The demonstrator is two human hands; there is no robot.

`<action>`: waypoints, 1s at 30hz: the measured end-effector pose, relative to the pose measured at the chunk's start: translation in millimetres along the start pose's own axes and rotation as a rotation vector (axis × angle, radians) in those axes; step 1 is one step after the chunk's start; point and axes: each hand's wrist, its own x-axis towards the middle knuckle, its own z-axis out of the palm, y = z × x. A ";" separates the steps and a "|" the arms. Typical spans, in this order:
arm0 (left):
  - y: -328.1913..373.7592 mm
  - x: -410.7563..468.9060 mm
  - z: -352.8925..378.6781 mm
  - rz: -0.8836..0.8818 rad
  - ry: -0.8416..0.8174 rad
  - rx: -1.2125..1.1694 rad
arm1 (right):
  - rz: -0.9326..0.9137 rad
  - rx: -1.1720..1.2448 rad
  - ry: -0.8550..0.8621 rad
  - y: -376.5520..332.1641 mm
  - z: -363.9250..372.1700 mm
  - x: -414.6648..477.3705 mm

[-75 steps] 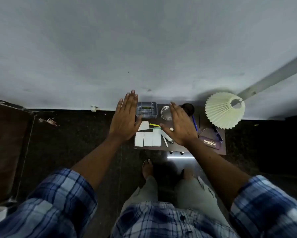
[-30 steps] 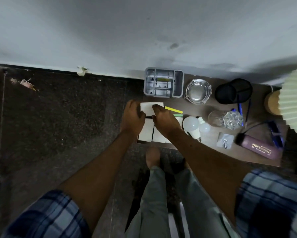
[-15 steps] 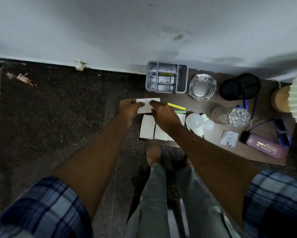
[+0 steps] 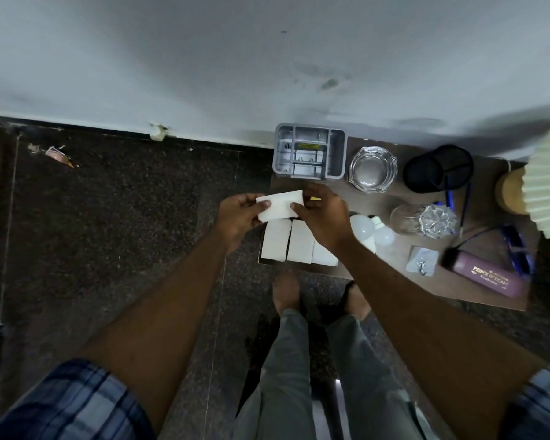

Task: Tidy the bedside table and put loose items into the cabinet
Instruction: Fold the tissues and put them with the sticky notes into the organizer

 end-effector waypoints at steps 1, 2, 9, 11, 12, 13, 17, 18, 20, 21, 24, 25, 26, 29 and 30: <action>-0.4 -3.0 0.8 0.001 -0.016 -0.027 | 0.038 0.040 -0.022 -1.4 -3.5 0.1; -0.7 -6.0 2.1 0.003 -0.030 -0.053 | 0.067 0.088 -0.036 -3.0 -7.0 0.2; 1.0 -20.8 18.0 0.034 -0.076 -0.140 | 0.115 0.217 -0.098 -20.5 -32.7 -5.3; 2.2 -24.5 22.0 0.050 -0.072 -0.140 | 0.073 0.185 -0.098 -27.1 -40.9 -4.9; 3.6 -26.4 24.0 0.060 -0.073 -0.142 | 0.055 0.172 -0.099 -30.4 -45.2 -3.8; 5.7 -28.0 26.5 0.071 -0.078 -0.147 | 0.043 0.155 -0.097 -33.2 -50.2 -1.4; 16.4 -32.2 36.8 0.128 -0.072 -0.164 | -0.070 -0.032 -0.082 -53.1 -69.2 8.7; 19.3 -32.7 39.2 0.135 -0.060 -0.177 | -0.134 -0.125 -0.061 -59.5 -73.7 12.7; 23.5 -33.0 43.5 0.148 -0.038 -0.206 | -0.265 -0.283 0.007 -74.2 -83.3 21.6; 25.1 -33.2 45.5 0.152 -0.030 -0.213 | -0.320 -0.331 0.032 -82.3 -88.0 26.7; 27.5 -34.7 51.5 0.151 -0.008 -0.211 | -0.422 -0.415 0.054 -104.8 -99.6 40.2; 27.2 -35.2 53.7 0.149 0.000 -0.212 | -0.441 -0.444 0.055 -110.6 -102.5 43.8; 26.5 -35.8 55.7 0.146 0.007 -0.215 | -0.460 -0.481 0.060 -115.4 -104.6 46.8; 23.1 -36.6 60.9 0.138 0.029 -0.214 | -0.522 -0.617 0.092 -125.3 -107.5 52.9; 21.9 -36.8 62.2 0.135 0.034 -0.214 | -0.543 -0.653 0.099 -127.0 -108.0 55.0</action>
